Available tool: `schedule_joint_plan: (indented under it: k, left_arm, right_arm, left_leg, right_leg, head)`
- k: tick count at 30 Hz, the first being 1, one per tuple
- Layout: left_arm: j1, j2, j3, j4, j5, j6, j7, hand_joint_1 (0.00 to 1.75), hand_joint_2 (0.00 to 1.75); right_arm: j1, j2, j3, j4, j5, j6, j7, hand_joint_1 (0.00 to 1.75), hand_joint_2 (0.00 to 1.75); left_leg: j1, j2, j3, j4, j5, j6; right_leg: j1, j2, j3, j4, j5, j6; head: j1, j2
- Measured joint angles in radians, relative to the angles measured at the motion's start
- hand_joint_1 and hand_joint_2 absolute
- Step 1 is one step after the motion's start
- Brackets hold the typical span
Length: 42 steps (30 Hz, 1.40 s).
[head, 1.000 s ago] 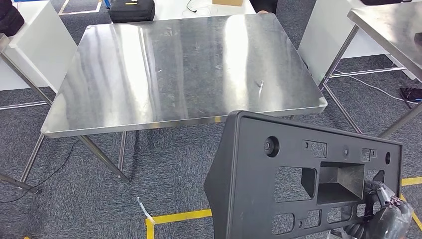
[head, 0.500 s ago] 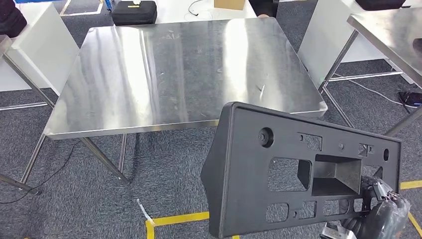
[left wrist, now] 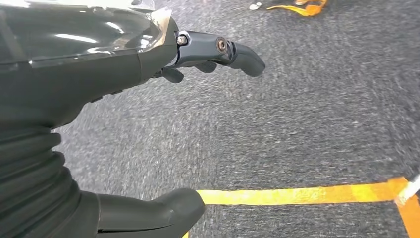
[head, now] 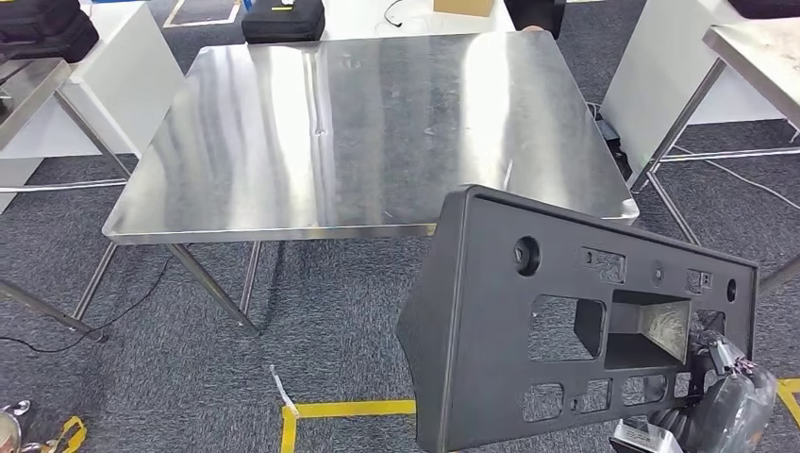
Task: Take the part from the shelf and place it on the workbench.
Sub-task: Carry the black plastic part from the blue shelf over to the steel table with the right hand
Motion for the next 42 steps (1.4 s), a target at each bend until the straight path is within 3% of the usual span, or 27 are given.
schedule_joint_plan:
  k: [2, 3, 4, 5, 6, 8, 10, 12, 14, 16, 17, 19, 20, 22, 23, 25, 28, 30, 33, 34, 35, 36, 38, 40, 42]
  left_arm:
    - [-0.002, 0.000, -0.001, 0.000, -0.004, 0.000, 0.000, 0.00, 1.75]
    - [-0.003, 0.000, -0.002, 0.000, -0.006, 0.000, 0.000, 0.00, 1.75]
    - [-0.002, 0.000, -0.003, 0.000, -0.008, 0.000, 0.001, 0.00, 1.75]
    - [-0.001, 0.000, -0.004, 0.000, -0.008, 0.000, 0.001, 0.00, 1.75]
    - [-0.001, 0.000, -0.004, 0.000, -0.010, 0.000, 0.002, 0.00, 1.75]
    - [-0.003, 0.001, -0.005, -0.001, -0.014, 0.000, 0.003, 0.00, 1.75]
    - [-0.005, 0.001, -0.006, -0.004, -0.019, 0.000, 0.006, 0.00, 1.75]
    - [-0.004, 0.001, -0.006, -0.006, -0.024, 0.000, 0.011, 0.00, 1.75]
    - [-0.003, 0.001, -0.006, -0.008, -0.029, 0.000, 0.016, 0.00, 1.75]
    - [-0.007, -0.002, -0.006, -0.010, -0.031, 0.000, 0.018, 0.00, 1.75]
    - [-0.009, -0.003, -0.006, -0.010, -0.031, 0.000, 0.017, 0.00, 1.75]
    - [-0.009, -0.006, -0.006, -0.011, -0.028, 0.000, 0.015, 0.00, 1.75]
    - [-0.008, -0.006, -0.005, -0.011, -0.026, 0.000, 0.012, 0.00, 1.75]
    - [-0.008, -0.006, -0.005, -0.011, -0.021, 0.000, 0.006, 0.00, 1.75]
    - [-0.008, -0.007, -0.005, -0.011, -0.019, 0.000, 0.004, 0.00, 1.75]
    - [-0.008, -0.006, -0.005, -0.011, -0.017, 0.000, 0.001, 0.00, 1.75]
    - [-0.008, -0.005, -0.004, -0.011, -0.016, 0.000, -0.001, 0.00, 1.75]
    - [-0.009, -0.004, -0.004, -0.012, -0.016, 0.000, -0.001, 0.00, 1.75]
    - [-0.008, -0.005, -0.004, -0.012, -0.016, 0.000, -0.002, 0.00, 1.75]
    - [-0.007, -0.005, -0.004, -0.012, -0.016, 0.000, -0.002, 0.00, 1.75]
    - [-0.007, -0.005, -0.004, -0.012, -0.016, 0.000, -0.002, 0.00, 1.75]
    - [-0.007, -0.005, -0.004, -0.012, -0.016, -0.001, -0.002, 0.00, 1.75]
    - [-0.007, -0.005, -0.004, -0.012, -0.016, -0.001, -0.002, 0.00, 1.75]
    - [-0.008, -0.004, -0.004, -0.012, -0.016, -0.001, -0.002, 0.00, 1.75]
    - [-0.009, -0.004, -0.004, -0.013, -0.015, -0.001, -0.002, 0.00, 1.75]
  right_arm:
    - [0.005, 0.000, 0.000, 0.000, -0.001, 0.000, -0.002, 1.66, 1.75]
    - [0.007, 0.000, 0.000, 0.000, -0.001, 0.000, -0.003, 1.66, 1.75]
    - [0.007, 0.000, 0.000, 0.000, -0.001, 0.000, -0.004, 1.66, 1.75]
    - [0.008, 0.000, 0.000, 0.000, -0.001, 0.000, -0.005, 1.66, 1.75]
    - [0.008, 0.000, 0.000, -0.001, -0.002, 0.000, -0.006, 1.66, 1.75]
    - [0.010, 0.001, 0.000, -0.003, -0.003, 0.000, -0.006, 1.66, 1.75]
    - [0.013, 0.001, -0.001, -0.005, -0.005, 0.000, -0.009, 1.66, 1.75]
    - [0.014, 0.002, -0.001, -0.010, -0.011, 0.000, -0.016, 1.66, 1.75]
    - [0.017, 0.004, -0.002, -0.016, -0.018, 0.000, -0.024, 1.66, 1.75]
    - [0.021, 0.005, -0.005, -0.019, -0.022, 0.000, -0.029, 1.66, 1.75]
    - [0.024, 0.006, -0.006, -0.020, -0.023, 0.000, -0.031, 1.66, 1.75]
    - [0.028, 0.006, -0.007, -0.020, -0.024, 0.000, -0.032, 1.66, 1.75]
    - [0.029, 0.006, -0.008, -0.020, -0.024, 0.000, -0.031, 1.66, 1.75]
    - [0.029, 0.006, -0.008, -0.020, -0.024, 0.000, -0.031, 1.66, 1.75]
    - [0.028, 0.006, -0.008, -0.020, -0.024, 0.000, -0.031, 1.66, 1.75]
    - [0.028, 0.007, -0.008, -0.020, -0.023, 0.000, -0.031, 1.66, 1.75]
    - [0.029, 0.008, -0.008, -0.022, -0.021, 0.000, -0.031, 1.66, 1.75]
    - [0.030, 0.010, -0.009, -0.025, -0.019, 0.000, -0.031, 1.66, 1.75]
    - [0.033, 0.014, -0.010, -0.027, -0.017, 0.000, -0.031, 1.66, 1.75]
    - [0.035, 0.015, -0.011, -0.028, -0.017, 0.000, -0.031, 1.66, 1.75]
    - [0.038, 0.016, -0.012, -0.028, -0.017, 0.000, -0.031, 1.66, 1.75]
    - [0.040, 0.016, -0.013, -0.029, -0.017, 0.000, -0.032, 1.66, 1.75]
    - [0.042, 0.017, -0.015, -0.033, -0.017, 0.000, -0.032, 1.66, 1.75]
    - [0.042, 0.018, -0.016, -0.037, -0.018, 0.000, -0.034, 1.66, 1.75]
    - [0.044, 0.019, -0.017, -0.041, -0.018, 0.000, -0.034, 1.66, 1.75]
  left_leg:
    - [-0.003, 0.034, -0.068, 0.138, -0.065, 0.003]
    - [-0.003, 0.038, -0.093, 0.189, -0.082, 0.006]
    - [-0.005, 0.039, -0.102, 0.207, -0.080, 0.011]
    - [-0.008, 0.042, -0.091, 0.187, -0.062, 0.019]
    - [-0.013, 0.049, -0.060, 0.129, -0.030, 0.032]
    - [-0.030, 0.091, 0.011, 0.000, 0.016, 0.057]
    - [-0.045, 0.116, 0.038, -0.056, 0.024, 0.065]
    - [-0.048, 0.100, 0.039, -0.067, 0.028, 0.065]
    - [-0.043, 0.086, 0.049, -0.085, 0.037, 0.070]
    - [-0.040, 0.073, 0.055, -0.094, 0.043, 0.076]
    - [-0.040, 0.064, 0.054, -0.094, 0.043, 0.079]
    - [-0.041, 0.048, 0.054, -0.094, 0.042, 0.080]
    - [-0.041, 0.041, 0.056, -0.094, 0.042, 0.080]
    - [-0.040, 0.029, 0.060, -0.092, 0.039, 0.076]
    - [-0.042, 0.024, 0.061, -0.089, 0.036, 0.071]
    - [-0.046, 0.019, 0.061, -0.086, 0.026, 0.061]
    - [-0.046, 0.019, 0.062, -0.080, 0.013, 0.048]
    - [-0.041, 0.024, 0.040, -0.026, -0.014, 0.035]
    - [-0.029, 0.034, -0.068, 0.161, -0.083, 0.019]
    - [-0.027, 0.036, -0.100, 0.200, -0.084, 0.016]
    - [-0.025, 0.037, -0.113, 0.202, -0.064, 0.016]
    - [-0.024, 0.039, -0.109, 0.169, -0.028, 0.017]
    - [-0.024, 0.043, -0.060, 0.040, 0.052, 0.024]
    - [-0.031, 0.046, -0.019, -0.041, 0.068, 0.035]
    - [-0.038, 0.043, -0.005, -0.058, 0.051, 0.048]
  right_leg:
    - [0.009, -0.024, -0.002, 0.000, -0.001, -0.008]
    - [0.014, -0.036, -0.003, 0.000, -0.002, -0.010]
    - [0.019, -0.048, -0.003, 0.000, -0.003, -0.012]
    - [0.023, -0.060, -0.002, 0.000, -0.005, -0.014]
    - [0.027, -0.071, 0.001, 0.000, -0.006, -0.016]
    - [0.035, -0.089, 0.004, 0.000, -0.010, -0.018]
    - [0.039, -0.104, 0.005, 0.000, -0.014, -0.016]
    - [0.041, -0.118, 0.009, -0.003, -0.016, -0.009]
    - [0.040, -0.088, 0.003, 0.018, -0.030, -0.003]
    - [0.037, -0.032, -0.045, 0.117, -0.074, -0.006]
    - [0.037, -0.015, -0.080, 0.184, -0.098, -0.008]
    - [0.036, -0.005, -0.131, 0.268, -0.116, -0.002]
    - [0.035, -0.004, -0.129, 0.253, -0.100, 0.007]
    - [0.031, -0.004, -0.077, 0.124, -0.036, 0.026]
    - [0.030, -0.003, -0.048, 0.056, -0.010, 0.030]
    - [0.030, -0.002, -0.019, -0.013, 0.011, 0.016]
    - [0.028, -0.001, -0.010, -0.017, 0.005, -0.013]
    - [0.020, -0.002, 0.007, -0.019, 0.000, -0.027]
    - [0.021, -0.003, 0.022, -0.019, -0.014, -0.038]
    - [0.021, -0.002, 0.029, -0.019, -0.021, -0.038]
    - [0.020, -0.002, 0.038, -0.019, -0.029, -0.036]
    - [0.019, -0.001, 0.049, -0.019, -0.039, -0.034]
    - [0.019, -0.001, 0.071, -0.021, -0.061, -0.025]
    - [0.022, -0.001, 0.083, -0.029, -0.077, -0.012]
    - [0.025, -0.001, 0.099, -0.035, -0.073, 0.005]
  head:
    - [-0.001, 0.000]
    - [-0.001, 0.000]
    - [-0.001, 0.000]
    - [-0.001, 0.000]
    - [-0.001, 0.000]
    - [0.000, 0.000]
    - [0.000, 0.000]
    - [0.000, 0.000]
    - [0.001, 0.000]
    - [0.002, 0.000]
    - [0.002, 0.000]
    - [0.002, 0.000]
    - [0.002, 0.000]
    - [0.002, 0.000]
    - [0.002, 0.000]
    - [0.001, 0.000]
    - [0.000, 0.000]
    - [-0.003, 0.000]
    - [-0.008, 0.000]
    - [-0.008, 0.000]
    - [-0.008, 0.000]
    - [-0.008, 0.000]
    - [-0.008, 0.000]
    - [-0.008, 0.000]
    - [-0.009, 0.000]
